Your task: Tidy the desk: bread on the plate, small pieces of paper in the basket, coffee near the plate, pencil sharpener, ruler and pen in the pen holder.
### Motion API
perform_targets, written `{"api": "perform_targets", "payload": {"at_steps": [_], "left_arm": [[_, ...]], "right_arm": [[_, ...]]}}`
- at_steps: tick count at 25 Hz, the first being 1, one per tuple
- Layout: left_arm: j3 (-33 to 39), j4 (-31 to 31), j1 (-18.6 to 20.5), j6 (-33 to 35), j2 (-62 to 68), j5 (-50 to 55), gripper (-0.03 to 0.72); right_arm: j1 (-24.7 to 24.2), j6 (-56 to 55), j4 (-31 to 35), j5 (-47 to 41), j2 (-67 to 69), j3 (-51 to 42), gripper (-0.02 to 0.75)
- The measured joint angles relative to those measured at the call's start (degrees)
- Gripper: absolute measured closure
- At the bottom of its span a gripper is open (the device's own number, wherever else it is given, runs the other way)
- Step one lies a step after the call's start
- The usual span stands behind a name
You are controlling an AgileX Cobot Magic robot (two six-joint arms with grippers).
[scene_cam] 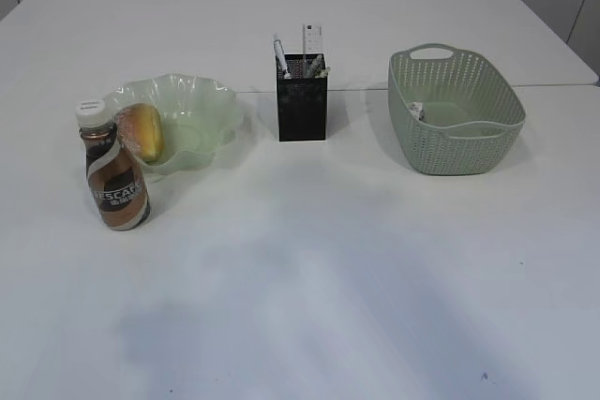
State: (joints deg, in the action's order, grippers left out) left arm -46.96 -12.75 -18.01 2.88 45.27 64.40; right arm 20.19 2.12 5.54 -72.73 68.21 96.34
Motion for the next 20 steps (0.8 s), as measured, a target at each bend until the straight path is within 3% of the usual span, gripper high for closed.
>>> {"api": "perform_targets", "payload": {"at_steps": [20], "left_arm": [[-0.1,-1.8,0.0,0.0,-37.9,8.3,0.233]], "right_arm": [[0.0,0.1,-2.4,-0.4,-50.9,-39.2,0.279]]}}
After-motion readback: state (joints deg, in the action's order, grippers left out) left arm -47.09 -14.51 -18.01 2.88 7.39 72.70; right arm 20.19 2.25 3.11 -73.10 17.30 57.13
